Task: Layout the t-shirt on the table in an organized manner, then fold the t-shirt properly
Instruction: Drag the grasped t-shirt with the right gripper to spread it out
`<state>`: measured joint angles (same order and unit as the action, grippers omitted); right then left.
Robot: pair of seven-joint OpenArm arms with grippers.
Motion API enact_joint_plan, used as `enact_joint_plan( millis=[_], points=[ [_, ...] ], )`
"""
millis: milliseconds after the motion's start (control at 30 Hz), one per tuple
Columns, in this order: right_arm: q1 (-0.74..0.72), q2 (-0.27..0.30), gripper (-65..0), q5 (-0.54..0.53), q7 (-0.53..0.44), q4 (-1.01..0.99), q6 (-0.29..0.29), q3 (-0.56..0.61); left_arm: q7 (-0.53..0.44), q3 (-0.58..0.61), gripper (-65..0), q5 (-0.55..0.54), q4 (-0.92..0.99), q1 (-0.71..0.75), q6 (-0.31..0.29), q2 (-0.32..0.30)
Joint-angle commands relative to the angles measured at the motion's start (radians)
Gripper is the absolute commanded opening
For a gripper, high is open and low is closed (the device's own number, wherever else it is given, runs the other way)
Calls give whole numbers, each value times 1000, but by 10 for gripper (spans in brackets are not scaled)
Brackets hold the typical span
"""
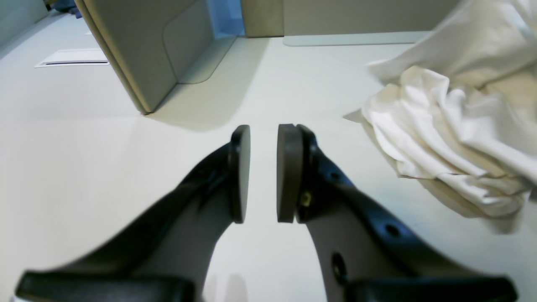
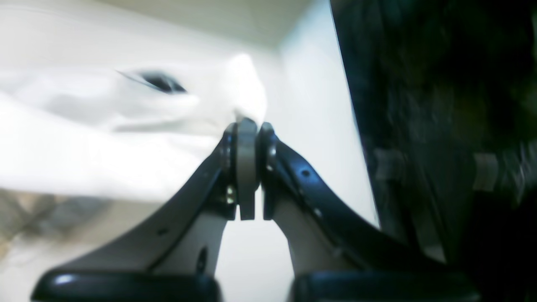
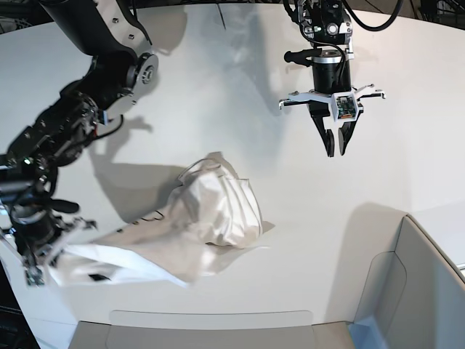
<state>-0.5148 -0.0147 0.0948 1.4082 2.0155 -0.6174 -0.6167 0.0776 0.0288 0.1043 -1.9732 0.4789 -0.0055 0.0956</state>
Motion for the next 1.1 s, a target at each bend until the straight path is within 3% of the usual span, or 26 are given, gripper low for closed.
enact_joint_plan(
  millis=[0, 67, 233, 367, 500, 567, 800, 967, 1067],
  points=[
    [8, 28, -650, -37, -12, -17, -22, -42, -29, 4, -522, 2, -18, 1, 2, 2],
    [81, 72, -650, -74, -12, -92, -25, -110, -29, 4, -522, 2, -18, -1, 2, 0],
    [219, 161, -636, -117, -12, -244, -23, -113, -26, 6, -522, 2, -18, -4, 2, 2],
    [264, 166, -465, -125, -12, -227, -29, -114, 46, 6, -522, 2, -18, -6, 2, 2],
    [318, 146, -349, -183, -12, -123, -48, -113, 78, 6, -522, 2, -19, -7, 2, 2],
    [351, 134, -346, -247, -12, -71, -81, -113, 78, 6, -523, 2, -19, -7, 2, 2],
    [476, 58, -346, -442, -12, -42, -81, -121, 77, 6, -523, 2, -21, -7, 2, 0],
    [456, -24, -346, -473, -12, -42, -81, -253, 78, 6, -522, 2, -21, -7, 2, -1],
    [399, -18, -347, -413, -22, -43, -63, -289, 81, 6, -522, 2, -21, -7, 2, -1]
  ],
)
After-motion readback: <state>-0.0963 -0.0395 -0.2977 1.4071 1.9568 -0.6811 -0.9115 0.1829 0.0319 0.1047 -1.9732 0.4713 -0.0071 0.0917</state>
